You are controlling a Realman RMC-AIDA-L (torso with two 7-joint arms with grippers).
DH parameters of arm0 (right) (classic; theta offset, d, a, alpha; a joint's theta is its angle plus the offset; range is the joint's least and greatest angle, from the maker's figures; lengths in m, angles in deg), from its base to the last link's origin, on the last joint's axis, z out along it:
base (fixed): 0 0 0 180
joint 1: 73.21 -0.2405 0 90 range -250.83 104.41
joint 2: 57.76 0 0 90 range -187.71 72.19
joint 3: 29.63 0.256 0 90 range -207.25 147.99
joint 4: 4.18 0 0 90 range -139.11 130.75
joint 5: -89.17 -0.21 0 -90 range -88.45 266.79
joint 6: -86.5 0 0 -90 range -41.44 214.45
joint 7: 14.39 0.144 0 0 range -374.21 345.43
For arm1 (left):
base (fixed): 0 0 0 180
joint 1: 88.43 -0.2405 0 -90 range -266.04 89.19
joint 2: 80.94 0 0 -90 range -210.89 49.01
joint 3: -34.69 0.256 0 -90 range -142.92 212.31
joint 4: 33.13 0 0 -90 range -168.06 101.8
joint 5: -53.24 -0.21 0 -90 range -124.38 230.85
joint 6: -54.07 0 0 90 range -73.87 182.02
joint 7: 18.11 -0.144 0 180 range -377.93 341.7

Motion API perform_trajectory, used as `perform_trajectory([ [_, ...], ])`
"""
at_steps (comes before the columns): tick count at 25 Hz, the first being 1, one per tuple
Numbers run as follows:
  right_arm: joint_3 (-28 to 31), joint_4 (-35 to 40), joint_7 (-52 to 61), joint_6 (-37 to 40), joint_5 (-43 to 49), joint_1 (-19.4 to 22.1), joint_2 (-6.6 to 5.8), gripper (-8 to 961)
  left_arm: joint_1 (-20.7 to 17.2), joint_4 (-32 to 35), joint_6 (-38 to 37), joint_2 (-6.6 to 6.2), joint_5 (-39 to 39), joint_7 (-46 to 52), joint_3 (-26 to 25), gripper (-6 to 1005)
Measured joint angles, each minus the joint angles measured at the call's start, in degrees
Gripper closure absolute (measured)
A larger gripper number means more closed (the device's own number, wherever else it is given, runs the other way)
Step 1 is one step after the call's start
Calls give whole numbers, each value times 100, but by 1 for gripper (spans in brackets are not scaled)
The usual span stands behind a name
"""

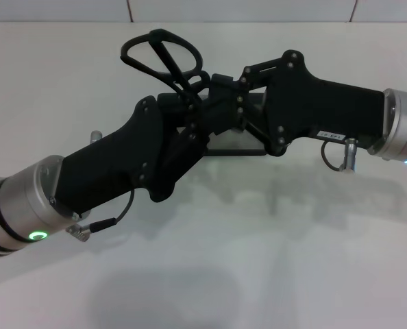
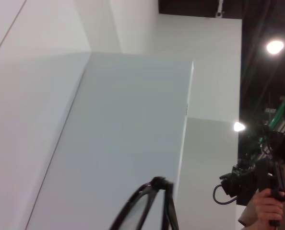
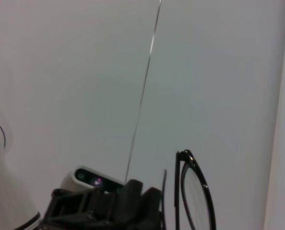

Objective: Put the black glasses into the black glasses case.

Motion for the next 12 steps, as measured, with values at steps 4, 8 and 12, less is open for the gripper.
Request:
perform_trajectory([
  [4,-34,15,40,0,7,0,2,927,5,0,85,-6,-2,76,31,912],
  [8,-53,18,42,1,8,0,2,927,-4,0,86,-7,-19,77,31,912],
  [12,-54,-5,44,-41,8,0,-5,927,-22,0,49,-13,-129,98,39,912],
])
